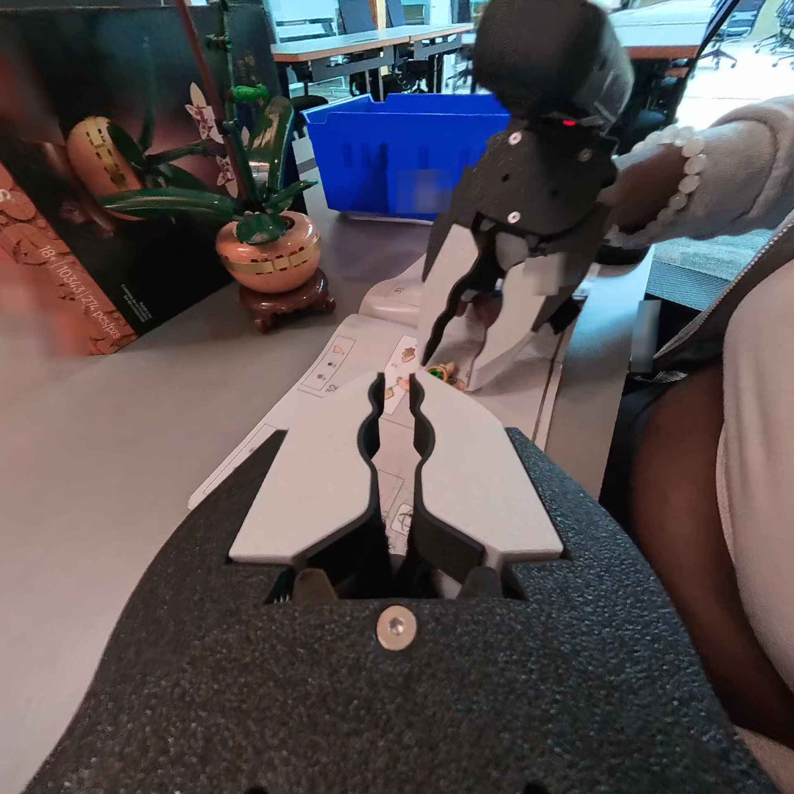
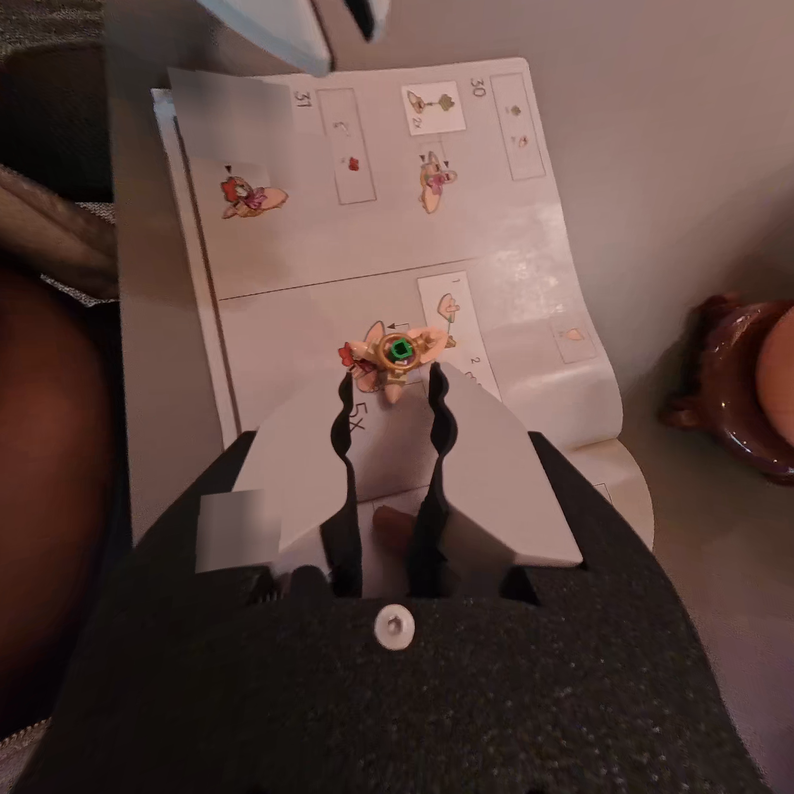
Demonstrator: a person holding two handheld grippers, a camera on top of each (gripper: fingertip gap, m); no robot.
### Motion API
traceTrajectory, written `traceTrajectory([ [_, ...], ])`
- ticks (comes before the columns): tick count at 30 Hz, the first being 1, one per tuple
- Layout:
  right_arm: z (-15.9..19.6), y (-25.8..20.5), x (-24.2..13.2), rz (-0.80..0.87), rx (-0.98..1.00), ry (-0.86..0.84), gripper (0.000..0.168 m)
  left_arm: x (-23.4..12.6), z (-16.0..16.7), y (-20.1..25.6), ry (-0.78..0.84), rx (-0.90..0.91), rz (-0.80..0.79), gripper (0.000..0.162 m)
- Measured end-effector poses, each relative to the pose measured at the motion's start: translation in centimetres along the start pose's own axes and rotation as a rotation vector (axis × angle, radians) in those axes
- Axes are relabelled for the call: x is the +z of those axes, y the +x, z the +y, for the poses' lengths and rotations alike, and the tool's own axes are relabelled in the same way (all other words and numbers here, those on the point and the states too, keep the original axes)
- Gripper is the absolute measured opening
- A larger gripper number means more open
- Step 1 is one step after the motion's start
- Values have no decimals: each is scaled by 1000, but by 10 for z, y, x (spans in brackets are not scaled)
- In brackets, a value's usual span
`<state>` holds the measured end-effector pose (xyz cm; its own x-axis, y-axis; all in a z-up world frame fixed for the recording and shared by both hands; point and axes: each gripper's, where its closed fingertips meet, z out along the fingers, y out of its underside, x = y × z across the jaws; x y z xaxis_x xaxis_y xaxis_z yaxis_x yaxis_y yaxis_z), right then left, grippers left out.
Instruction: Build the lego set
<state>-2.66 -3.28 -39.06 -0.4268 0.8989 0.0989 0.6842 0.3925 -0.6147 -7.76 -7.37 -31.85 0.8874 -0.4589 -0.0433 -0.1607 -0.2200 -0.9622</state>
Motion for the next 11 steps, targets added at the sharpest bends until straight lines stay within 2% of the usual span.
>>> traceTrajectory([
  [1,1,2,1,3,17,-1,32,1,0,2,4,7,7,10],
  [5,1,1,5,-2,59,-6,9,0,-1,-3,8,25,-24,11],
  [8,0,7,3,16,72,6,8,-2,-4,-4,34,41,-33,11],
  [11,-11,2,-7,-116,202,110,8,-1,-6,-1,47,121,-34,13],
])
